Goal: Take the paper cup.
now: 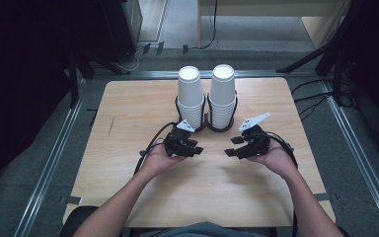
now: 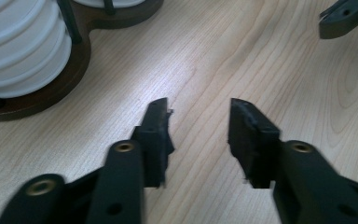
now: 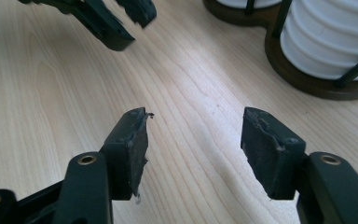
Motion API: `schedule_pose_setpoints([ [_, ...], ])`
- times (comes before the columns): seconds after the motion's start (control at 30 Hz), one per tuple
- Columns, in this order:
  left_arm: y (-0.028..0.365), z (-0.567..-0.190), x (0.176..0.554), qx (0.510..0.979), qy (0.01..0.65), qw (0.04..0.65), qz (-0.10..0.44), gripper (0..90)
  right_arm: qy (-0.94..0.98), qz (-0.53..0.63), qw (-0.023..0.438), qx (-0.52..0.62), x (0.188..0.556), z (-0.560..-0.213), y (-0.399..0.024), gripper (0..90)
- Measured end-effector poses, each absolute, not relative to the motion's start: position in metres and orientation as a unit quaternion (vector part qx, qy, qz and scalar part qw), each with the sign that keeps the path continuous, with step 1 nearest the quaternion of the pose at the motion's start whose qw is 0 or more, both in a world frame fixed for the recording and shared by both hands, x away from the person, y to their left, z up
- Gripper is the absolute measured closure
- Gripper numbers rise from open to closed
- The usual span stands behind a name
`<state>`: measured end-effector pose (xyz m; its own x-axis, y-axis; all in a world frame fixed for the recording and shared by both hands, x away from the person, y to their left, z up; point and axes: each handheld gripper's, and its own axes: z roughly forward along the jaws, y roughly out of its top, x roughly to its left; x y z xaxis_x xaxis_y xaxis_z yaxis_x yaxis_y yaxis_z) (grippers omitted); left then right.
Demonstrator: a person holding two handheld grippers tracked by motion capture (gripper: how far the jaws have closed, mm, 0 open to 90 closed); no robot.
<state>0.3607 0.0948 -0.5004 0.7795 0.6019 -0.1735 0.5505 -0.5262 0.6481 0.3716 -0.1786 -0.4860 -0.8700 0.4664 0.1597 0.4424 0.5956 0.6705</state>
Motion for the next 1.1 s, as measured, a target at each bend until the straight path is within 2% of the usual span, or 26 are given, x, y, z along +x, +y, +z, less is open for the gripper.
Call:
schedule_pose_setpoints([
  [0.13, 0.095, -0.496, 0.366, 0.868, 0.328, 0.371, 0.040, 73.1, 0.889, 0.378, 0.026, 0.258, 0.371, -0.480, -0.181, 38.9],
  [0.3, 0.091, -0.488, 0.372, 0.865, 0.324, 0.381, 0.043, 79.4, 0.887, 0.380, 0.041, 0.258, 0.374, -0.470, -0.181, 38.3],
  [0.67, 0.078, -0.464, 0.386, 0.862, 0.318, 0.392, 0.050, 84.6, 0.883, 0.383, 0.043, 0.267, 0.391, -0.448, -0.186, 36.7],
  [1.1, 0.064, -0.446, 0.404, 0.861, 0.324, 0.389, 0.054, 85.9, 0.881, 0.382, 0.060, 0.271, 0.413, -0.413, -0.191, 34.4],
])
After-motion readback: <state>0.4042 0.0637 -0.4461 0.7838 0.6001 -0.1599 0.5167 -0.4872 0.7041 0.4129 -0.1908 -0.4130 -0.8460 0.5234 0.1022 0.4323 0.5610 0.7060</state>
